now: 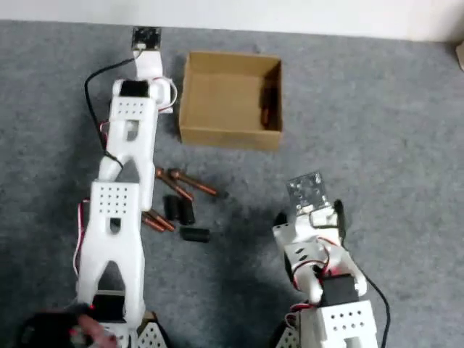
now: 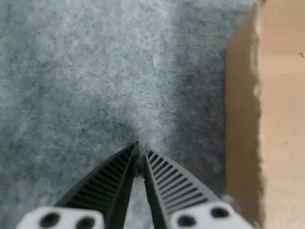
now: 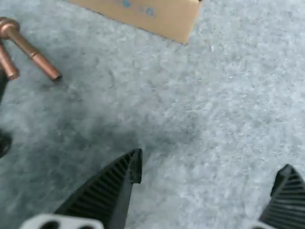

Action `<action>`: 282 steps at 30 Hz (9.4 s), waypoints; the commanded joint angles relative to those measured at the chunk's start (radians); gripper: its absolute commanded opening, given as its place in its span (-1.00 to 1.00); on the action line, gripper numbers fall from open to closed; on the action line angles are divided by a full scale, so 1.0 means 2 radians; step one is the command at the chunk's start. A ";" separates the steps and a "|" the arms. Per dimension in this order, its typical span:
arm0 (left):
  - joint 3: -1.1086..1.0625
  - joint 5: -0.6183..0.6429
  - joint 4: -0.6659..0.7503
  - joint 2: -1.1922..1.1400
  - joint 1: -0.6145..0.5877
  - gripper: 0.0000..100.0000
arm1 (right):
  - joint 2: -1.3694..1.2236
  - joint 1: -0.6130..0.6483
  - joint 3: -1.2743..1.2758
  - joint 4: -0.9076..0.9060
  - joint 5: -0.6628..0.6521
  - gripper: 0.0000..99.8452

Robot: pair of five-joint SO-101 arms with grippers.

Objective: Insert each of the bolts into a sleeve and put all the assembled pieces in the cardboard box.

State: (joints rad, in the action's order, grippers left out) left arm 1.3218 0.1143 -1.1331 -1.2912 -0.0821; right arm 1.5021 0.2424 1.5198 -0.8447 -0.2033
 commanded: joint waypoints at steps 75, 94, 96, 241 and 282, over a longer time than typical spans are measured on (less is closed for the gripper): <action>-0.117 -0.105 -0.331 0.509 -0.061 -0.99 | 0.003 0.018 0.056 0.091 -0.001 -0.22; -1.141 -0.157 0.030 1.219 -0.025 -0.98 | 0.003 0.021 0.057 0.079 -0.001 -0.22; -1.206 -0.156 0.077 1.258 -0.023 -0.98 | 0.003 0.031 0.056 0.078 -0.001 -0.22; -1.167 0.292 0.186 0.820 0.040 -0.74 | -0.385 0.198 -0.186 0.181 -0.053 -0.99; -1.146 0.286 0.164 0.732 -0.021 -0.74 | -0.385 0.198 -0.186 0.181 -0.052 -0.99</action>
State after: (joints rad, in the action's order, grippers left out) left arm -0.9950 0.6805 -0.7572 0.2171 -0.1404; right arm 0.7119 0.6536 1.1546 -0.5132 -0.3184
